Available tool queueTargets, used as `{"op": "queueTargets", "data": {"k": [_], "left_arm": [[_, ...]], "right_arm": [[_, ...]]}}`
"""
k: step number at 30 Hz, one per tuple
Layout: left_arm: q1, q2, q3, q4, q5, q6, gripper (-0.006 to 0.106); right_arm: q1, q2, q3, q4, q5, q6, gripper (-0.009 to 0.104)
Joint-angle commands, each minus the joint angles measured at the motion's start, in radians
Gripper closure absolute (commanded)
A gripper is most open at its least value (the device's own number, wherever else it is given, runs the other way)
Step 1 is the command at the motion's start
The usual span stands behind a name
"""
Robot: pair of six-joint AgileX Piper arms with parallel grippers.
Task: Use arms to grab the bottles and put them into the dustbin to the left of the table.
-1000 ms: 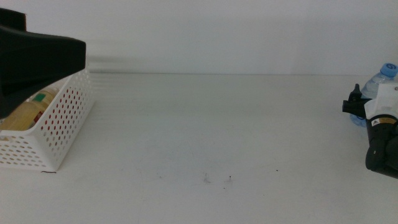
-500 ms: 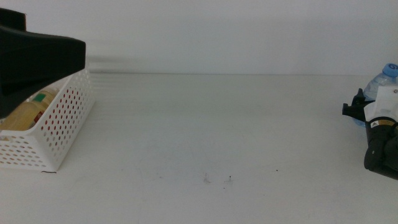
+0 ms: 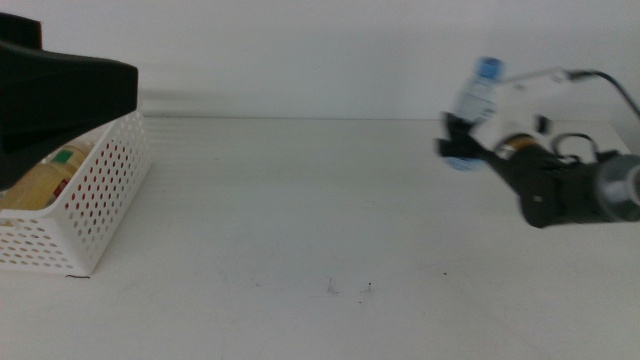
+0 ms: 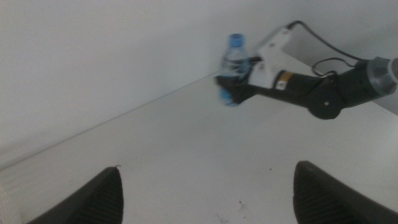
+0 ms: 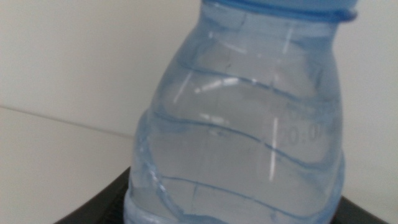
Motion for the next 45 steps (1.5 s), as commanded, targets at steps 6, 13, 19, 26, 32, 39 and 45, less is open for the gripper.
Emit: {"op": "queueTargets", "data": {"k": [6,13,19,26,32,39,45], "left_arm": [[-0.003,-0.003,0.003,0.002,-0.014,-0.002,0.007],[-0.003,-0.003,0.003,0.002,-0.014,-0.002,0.007],[-0.003,-0.003,0.003,0.002,-0.014,-0.002,0.007],[-0.003,-0.003,0.003,0.002,-0.014,-0.002,0.007],[-0.003,-0.003,0.003,0.002,-0.014,-0.002,0.007],[-0.003,-0.003,0.003,0.002,-0.014,-0.002,0.007],[-0.003,-0.003,0.003,0.002,-0.014,-0.002,0.007]], "right_arm": [[0.202,0.056,-0.197,-0.267,-0.001,0.165,0.097],[0.307,0.191,-0.387,-0.430,0.069,0.281,0.097],[0.337,0.264,-0.454,-0.437,0.099,0.281,0.097],[0.341,0.299,-0.454,-0.469,0.094,0.279,0.097],[0.341,0.301,-0.454,-0.469,0.102,0.303,0.076],[0.341,0.301,-0.450,-0.497,0.132,0.372,0.031],[0.341,0.294,-0.449,-0.577,0.211,0.449,0.019]]}}
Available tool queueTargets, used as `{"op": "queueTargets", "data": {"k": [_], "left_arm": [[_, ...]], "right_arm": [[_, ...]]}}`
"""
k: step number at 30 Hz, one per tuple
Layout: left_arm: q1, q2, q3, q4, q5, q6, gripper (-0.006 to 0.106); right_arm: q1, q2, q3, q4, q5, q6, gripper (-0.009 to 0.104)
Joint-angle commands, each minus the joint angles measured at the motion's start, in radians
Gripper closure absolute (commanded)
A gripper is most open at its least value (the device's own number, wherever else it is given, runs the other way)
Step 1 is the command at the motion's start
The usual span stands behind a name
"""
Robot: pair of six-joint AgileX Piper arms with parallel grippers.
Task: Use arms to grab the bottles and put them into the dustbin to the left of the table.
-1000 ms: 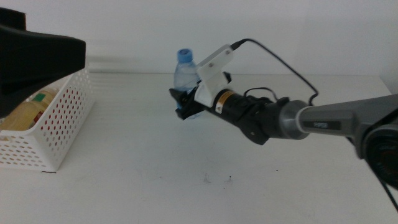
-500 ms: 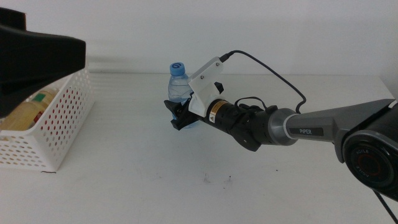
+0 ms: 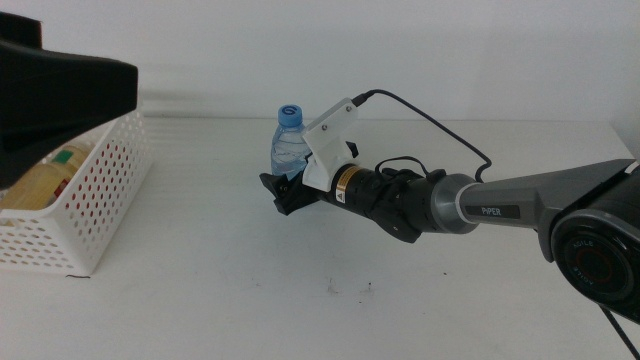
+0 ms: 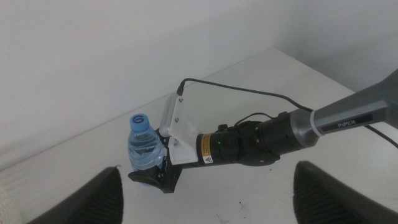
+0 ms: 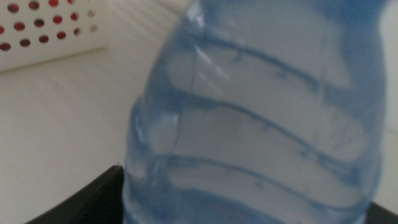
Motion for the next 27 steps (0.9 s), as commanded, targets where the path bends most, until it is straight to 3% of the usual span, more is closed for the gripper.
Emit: {"op": "queueTargets", "data": {"k": [1,8,21,24,27], "left_arm": [[-0.003,-0.003,0.003,0.002,-0.013,-0.002,0.007],[-0.003,-0.003,0.003,0.002,-0.013,-0.002,0.007],[-0.003,-0.003,0.003,0.002,-0.013,-0.002,0.007],[-0.003,-0.003,0.003,0.002,-0.013,-0.002,0.007],[-0.003,-0.003,0.003,0.002,-0.013,-0.002,0.007]], "right_arm": [[0.004,-0.018,-0.005,-0.024,0.039,0.027,0.019],[-0.001,-0.080,0.058,-0.031,0.041,0.031,0.019],[-0.079,-0.361,0.371,-0.065,0.049,0.111,0.019],[-0.097,-0.459,0.428,-0.160,0.108,0.244,0.019],[-0.107,-0.581,0.466,-0.297,0.192,0.413,0.019]]}}
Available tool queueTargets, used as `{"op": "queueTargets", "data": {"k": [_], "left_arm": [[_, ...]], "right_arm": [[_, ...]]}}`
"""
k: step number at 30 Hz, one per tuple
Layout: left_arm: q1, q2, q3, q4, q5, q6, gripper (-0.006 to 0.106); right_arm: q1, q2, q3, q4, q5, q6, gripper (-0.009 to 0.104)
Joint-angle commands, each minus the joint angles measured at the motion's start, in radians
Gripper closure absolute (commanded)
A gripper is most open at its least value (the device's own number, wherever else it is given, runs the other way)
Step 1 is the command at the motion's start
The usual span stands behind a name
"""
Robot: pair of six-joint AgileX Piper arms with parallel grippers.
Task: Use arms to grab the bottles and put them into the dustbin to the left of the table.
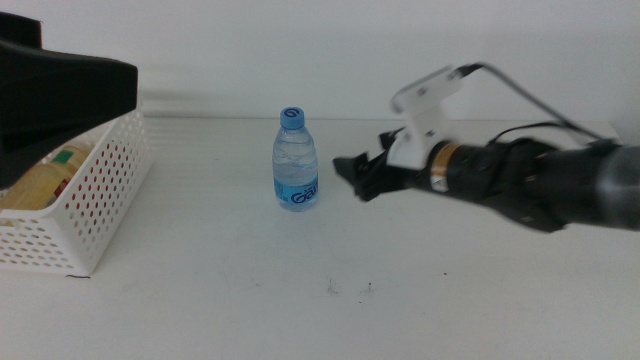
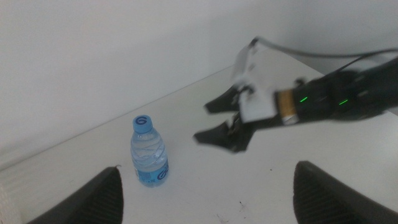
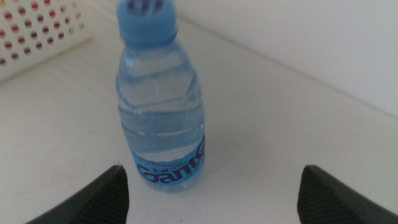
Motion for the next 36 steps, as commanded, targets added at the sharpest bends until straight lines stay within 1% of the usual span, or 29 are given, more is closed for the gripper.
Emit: {"op": "queueTargets", "data": {"k": [1,3,4,6,9,12,15,16,18,20,21,23,24,26,27,29,30,31,32,33,35,36], "left_arm": [[-0.003,-0.003,0.003,0.002,-0.012,-0.002,0.007],[-0.003,-0.003,0.003,0.002,-0.012,-0.002,0.007],[-0.003,-0.003,0.003,0.002,-0.012,-0.002,0.007],[-0.003,-0.003,0.003,0.002,-0.012,-0.002,0.007],[-0.003,-0.003,0.003,0.002,-0.012,-0.002,0.007],[-0.003,-0.003,0.003,0.002,-0.012,-0.002,0.007],[-0.003,-0.003,0.003,0.002,-0.012,-0.002,0.007],[-0.003,-0.003,0.003,0.002,-0.012,-0.002,0.007],[-0.003,-0.003,0.003,0.002,-0.012,-0.002,0.007],[-0.003,-0.003,0.003,0.002,-0.012,-0.002,0.007],[-0.003,-0.003,0.003,0.002,-0.012,-0.002,0.007],[-0.003,-0.003,0.003,0.002,-0.012,-0.002,0.007],[-0.003,-0.003,0.003,0.002,-0.012,-0.002,0.007],[-0.003,-0.003,0.003,0.002,-0.014,-0.002,0.007],[-0.003,-0.003,0.003,0.002,-0.014,-0.002,0.007],[-0.003,-0.003,0.003,0.002,-0.014,-0.002,0.007],[-0.003,-0.003,0.003,0.002,-0.014,-0.002,0.007],[-0.003,-0.003,0.003,0.002,-0.014,-0.002,0.007],[-0.003,-0.003,0.003,0.002,-0.014,-0.002,0.007],[-0.003,-0.003,0.003,0.002,-0.014,-0.002,0.007],[-0.003,-0.003,0.003,0.002,-0.014,-0.002,0.007],[-0.003,-0.003,0.003,0.000,-0.014,-0.002,0.007]], "right_arm": [[-0.013,-0.113,0.025,-0.123,0.061,0.147,0.019],[-0.013,-0.214,0.027,-0.251,0.132,0.278,0.019],[-0.013,-0.264,0.027,-0.304,0.159,0.339,0.019],[-0.013,-0.364,0.034,-0.429,0.188,0.488,0.019],[-0.011,-0.490,0.058,-0.575,0.192,0.661,0.019],[-0.011,-0.590,0.094,-0.683,0.190,0.793,0.019],[-0.011,-0.666,0.137,-0.798,0.157,0.880,0.019],[-0.011,-0.678,0.147,-0.825,0.140,0.916,0.019],[-0.011,-0.698,0.166,-0.857,0.122,0.988,0.019],[-0.011,-0.713,0.183,-0.917,0.083,1.048,0.019],[-0.011,-0.726,0.190,-0.969,0.060,1.100,0.019],[-0.011,-0.757,0.194,-1.108,0.053,1.250,0.019],[-0.011,-0.773,0.194,-1.114,0.047,1.324,0.019],[-0.011,-0.797,0.197,-1.114,0.019,1.309,0.019],[-0.011,-0.808,0.197,-1.062,0.004,1.242,0.019],[-0.011,-0.828,0.206,-0.808,-0.009,1.030,0.019],[-0.008,-0.839,0.215,-0.692,-0.009,0.899,0.019],[0.001,-0.847,0.226,-0.581,0.020,0.788,0.019],[0.012,-0.856,0.234,-0.486,0.061,0.706,0.019],[0.031,-0.863,0.236,-0.365,0.136,0.590,0.019],[0.089,-0.883,0.227,-0.101,0.335,0.288,0.019],[0.122,-0.895,0.208,0.078,0.437,0.066,0.019]]}}
